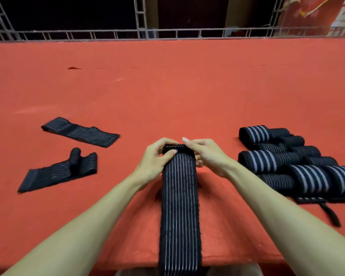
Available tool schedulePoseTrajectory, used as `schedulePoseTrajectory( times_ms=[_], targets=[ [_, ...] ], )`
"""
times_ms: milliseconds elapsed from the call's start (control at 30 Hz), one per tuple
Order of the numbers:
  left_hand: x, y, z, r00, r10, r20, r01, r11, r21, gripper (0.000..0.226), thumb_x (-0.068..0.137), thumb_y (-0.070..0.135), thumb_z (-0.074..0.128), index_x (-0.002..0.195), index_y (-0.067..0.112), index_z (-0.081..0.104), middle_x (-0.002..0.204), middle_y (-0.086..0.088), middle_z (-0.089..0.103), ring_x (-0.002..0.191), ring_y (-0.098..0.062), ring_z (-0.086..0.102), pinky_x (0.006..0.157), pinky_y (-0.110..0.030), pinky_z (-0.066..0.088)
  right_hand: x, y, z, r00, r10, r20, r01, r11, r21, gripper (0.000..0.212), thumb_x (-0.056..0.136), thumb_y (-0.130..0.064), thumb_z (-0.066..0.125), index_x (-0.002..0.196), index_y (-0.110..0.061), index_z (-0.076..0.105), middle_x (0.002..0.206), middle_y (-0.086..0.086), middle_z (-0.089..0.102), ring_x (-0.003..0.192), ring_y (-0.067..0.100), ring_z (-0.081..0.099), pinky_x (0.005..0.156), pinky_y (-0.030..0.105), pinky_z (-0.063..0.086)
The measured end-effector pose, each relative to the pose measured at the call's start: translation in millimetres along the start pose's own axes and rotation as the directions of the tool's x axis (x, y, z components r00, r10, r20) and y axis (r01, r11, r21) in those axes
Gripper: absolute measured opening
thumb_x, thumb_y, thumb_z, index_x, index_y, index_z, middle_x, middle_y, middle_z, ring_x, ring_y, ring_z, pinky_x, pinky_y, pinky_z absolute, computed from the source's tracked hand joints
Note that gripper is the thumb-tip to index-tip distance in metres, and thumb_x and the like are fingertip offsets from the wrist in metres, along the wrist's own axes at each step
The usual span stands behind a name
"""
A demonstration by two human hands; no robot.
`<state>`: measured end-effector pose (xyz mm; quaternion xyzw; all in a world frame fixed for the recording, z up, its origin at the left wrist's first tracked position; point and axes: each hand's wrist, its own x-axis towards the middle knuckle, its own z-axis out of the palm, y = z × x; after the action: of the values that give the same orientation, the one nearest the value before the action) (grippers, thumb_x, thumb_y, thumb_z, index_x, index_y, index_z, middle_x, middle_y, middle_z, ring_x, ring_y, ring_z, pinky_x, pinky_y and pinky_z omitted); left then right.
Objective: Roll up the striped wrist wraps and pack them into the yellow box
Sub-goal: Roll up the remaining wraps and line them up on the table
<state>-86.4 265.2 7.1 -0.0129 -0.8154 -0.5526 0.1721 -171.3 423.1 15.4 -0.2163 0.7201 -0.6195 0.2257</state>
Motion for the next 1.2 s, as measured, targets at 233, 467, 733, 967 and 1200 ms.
schedulePoseTrajectory(
  times_ms=[233,467,733,967,1200],
  targets=[
    [10,-69,9,0.988,-0.098,-0.116,0.080,0.985,-0.150,0.023,0.091,-0.003,0.058,0.096,0.018,0.067,0.093,0.008,0.070,0.089,-0.001,0.062,0.082,-0.013,0.045,38,60,34,0.984,0.008,-0.175,0.013,0.993,0.121,0.029,0.090,-0.033,0.067,0.080,-0.005,0.069,0.067,0.000,0.063,0.061,0.010,0.054,0.058,0.025,0.042],
    [8,-72,10,0.995,-0.095,-0.036,0.081,0.952,-0.296,0.018,0.088,0.013,0.064,0.107,0.010,0.065,0.102,0.005,0.068,0.096,-0.002,0.061,0.083,-0.015,0.046,39,72,32,0.952,-0.194,-0.235,0.220,0.971,0.089,0.004,0.086,-0.011,0.071,0.088,-0.009,0.072,0.088,0.005,0.073,0.080,0.009,0.065,0.075,0.022,0.051],
    [8,-70,13,0.988,-0.140,-0.063,0.111,0.936,-0.335,0.026,0.090,0.028,0.055,0.113,0.016,0.057,0.098,0.001,0.063,0.081,0.001,0.059,0.072,-0.015,0.047,37,69,34,0.922,-0.271,-0.277,0.308,0.946,0.098,0.014,0.080,0.003,0.073,0.089,-0.006,0.067,0.087,0.005,0.071,0.080,0.008,0.066,0.076,0.020,0.051],
    [0,-72,11,0.997,-0.029,-0.071,0.007,0.959,-0.284,0.012,0.099,0.011,0.047,0.106,0.019,0.052,0.097,-0.001,0.061,0.083,-0.003,0.059,0.073,-0.020,0.049,32,66,36,0.909,-0.323,-0.264,0.355,0.931,0.083,0.017,0.078,0.002,0.074,0.086,-0.012,0.068,0.082,0.000,0.070,0.075,0.005,0.064,0.072,0.018,0.049],
    [-1,-68,8,0.995,0.025,-0.096,-0.041,0.985,-0.167,0.027,0.098,-0.006,0.043,0.100,0.020,0.052,0.095,0.003,0.058,0.085,0.000,0.055,0.078,-0.018,0.045,31,65,44,0.971,-0.112,-0.209,0.153,0.970,0.191,0.029,0.088,-0.039,0.066,0.076,-0.013,0.067,0.067,0.009,0.053,0.062,0.023,0.047,0.053,0.030,0.034]
  ],
)
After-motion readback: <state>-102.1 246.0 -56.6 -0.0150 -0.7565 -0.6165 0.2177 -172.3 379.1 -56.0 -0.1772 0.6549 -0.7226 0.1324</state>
